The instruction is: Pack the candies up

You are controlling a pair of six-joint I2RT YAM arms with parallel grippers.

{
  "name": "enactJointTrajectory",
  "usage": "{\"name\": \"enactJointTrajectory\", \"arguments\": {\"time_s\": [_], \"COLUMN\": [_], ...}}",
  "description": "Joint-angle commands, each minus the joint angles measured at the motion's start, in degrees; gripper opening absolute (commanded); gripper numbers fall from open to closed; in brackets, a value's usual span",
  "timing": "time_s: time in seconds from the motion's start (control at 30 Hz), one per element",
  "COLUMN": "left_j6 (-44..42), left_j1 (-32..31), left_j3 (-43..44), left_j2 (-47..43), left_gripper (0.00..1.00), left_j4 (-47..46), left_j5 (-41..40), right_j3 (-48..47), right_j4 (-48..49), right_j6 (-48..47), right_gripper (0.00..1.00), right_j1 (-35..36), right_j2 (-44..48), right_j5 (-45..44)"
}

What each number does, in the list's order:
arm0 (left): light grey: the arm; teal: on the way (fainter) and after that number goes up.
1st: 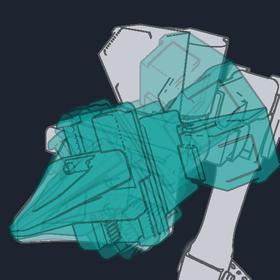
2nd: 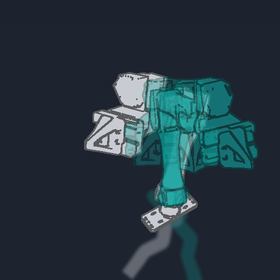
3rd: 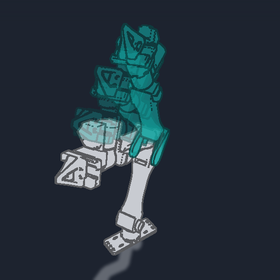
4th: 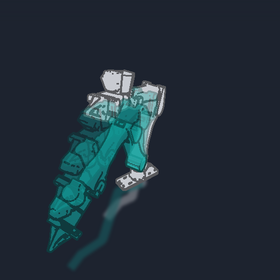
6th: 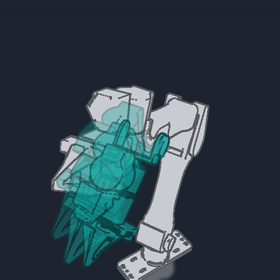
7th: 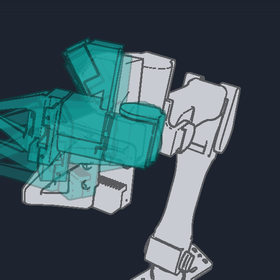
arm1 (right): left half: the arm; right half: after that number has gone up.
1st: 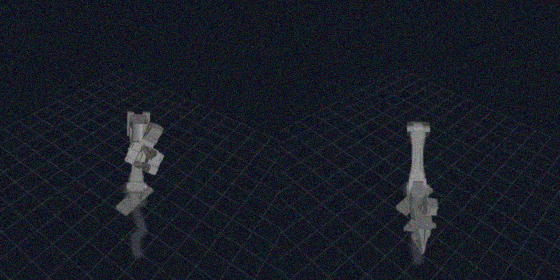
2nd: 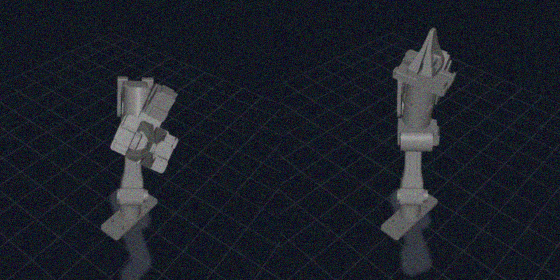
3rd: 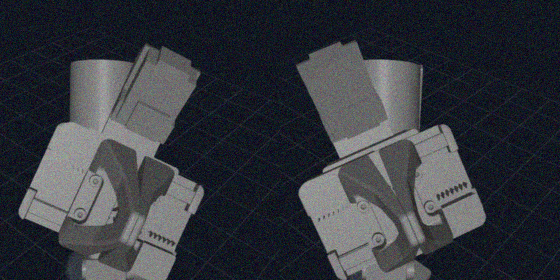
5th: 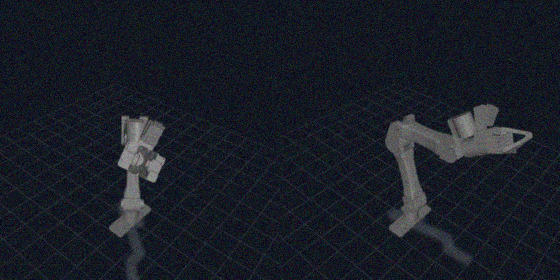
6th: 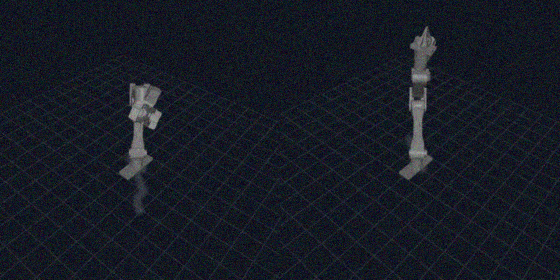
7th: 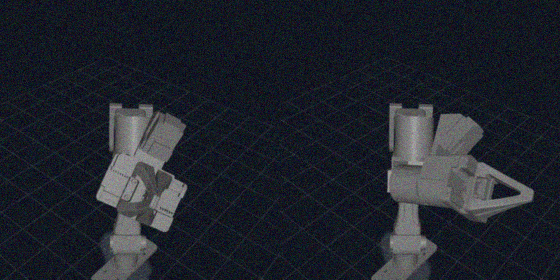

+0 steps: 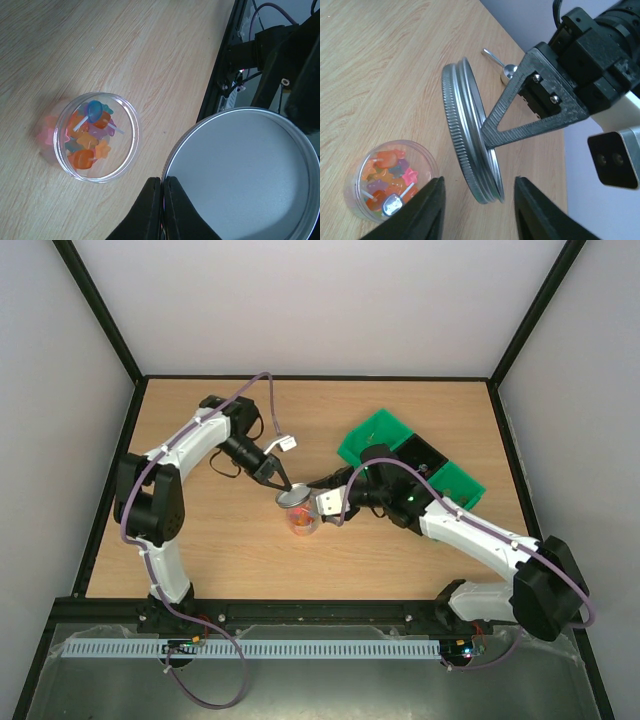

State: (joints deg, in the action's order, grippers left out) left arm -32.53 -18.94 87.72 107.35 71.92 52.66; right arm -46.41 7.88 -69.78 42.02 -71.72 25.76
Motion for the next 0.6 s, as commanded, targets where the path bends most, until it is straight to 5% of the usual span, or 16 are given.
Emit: {"name": "enactJointTrajectory", "arguments": {"time_s": [0.0, 0.23, 0.33, 0.57], "left_j6": [0.5, 1.9, 2.5, 9.8], "left_j1": [-0.3, -0.3, -0.2, 6.8], "left_j3": [0.4, 1.0, 1.8, 1.5], "left_j2": [0.6, 1.0, 1.0, -7.0], "left_gripper": [0.02, 0.03, 0.09, 0.55], "left_j4": [1.1, 0.3, -0.1, -12.4], "left_j5": [1.3, 1.3, 1.0, -1.5], "right_j3": [-1.7, -2.1, -2.1, -6.0], "right_j4": [0.9, 0.7, 0.5, -4.1], "right_j6": [-2.0, -2.2, -1.1, 11.2], "right_gripper": [0.32, 0.04, 0.01, 0.01], "right_j1": [0.3, 0.3, 0.2, -3.4], "right_j2": [-0.8, -0.8, -0.4, -1.4], "right_j5": [3.2, 1.7, 1.6, 4.7]}}
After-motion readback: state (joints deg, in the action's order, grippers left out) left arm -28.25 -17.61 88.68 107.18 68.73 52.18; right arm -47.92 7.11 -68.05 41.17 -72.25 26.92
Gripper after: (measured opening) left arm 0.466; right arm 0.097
